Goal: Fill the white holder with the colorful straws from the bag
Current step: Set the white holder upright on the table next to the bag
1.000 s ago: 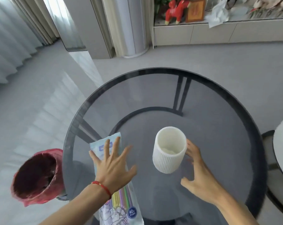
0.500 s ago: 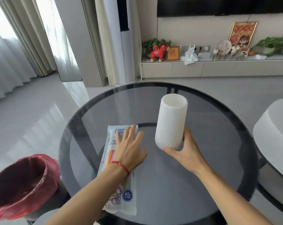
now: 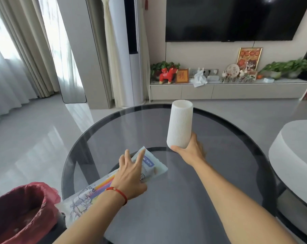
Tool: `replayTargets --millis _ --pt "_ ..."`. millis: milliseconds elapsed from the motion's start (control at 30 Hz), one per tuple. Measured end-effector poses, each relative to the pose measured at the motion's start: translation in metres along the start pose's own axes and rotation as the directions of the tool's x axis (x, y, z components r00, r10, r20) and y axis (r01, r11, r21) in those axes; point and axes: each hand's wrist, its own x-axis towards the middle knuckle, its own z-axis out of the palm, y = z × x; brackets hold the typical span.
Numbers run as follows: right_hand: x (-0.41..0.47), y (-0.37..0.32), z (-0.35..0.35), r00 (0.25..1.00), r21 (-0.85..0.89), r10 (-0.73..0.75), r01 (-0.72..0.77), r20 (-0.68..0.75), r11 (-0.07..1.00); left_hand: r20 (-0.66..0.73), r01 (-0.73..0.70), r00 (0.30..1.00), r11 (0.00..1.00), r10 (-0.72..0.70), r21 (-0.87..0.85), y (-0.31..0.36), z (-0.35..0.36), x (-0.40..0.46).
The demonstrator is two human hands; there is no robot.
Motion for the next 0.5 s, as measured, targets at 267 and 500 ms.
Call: replayTargets --millis 267,500 --pt "-0.063 0.002 -0.009 0.963 0.17 -0.041 -0.005 0.268 0.985 -0.101 -0.309 0.944 0.948 0.315 0.072 -0.003 -0.009 0.019" --pt "-0.101 -0.014 -0.014 0.937 0.472 -0.087 -0.089 0.338 0.877 -0.1 -0.381 0.913 0.914 0.396 0.139 0.022 -0.002 0.016"
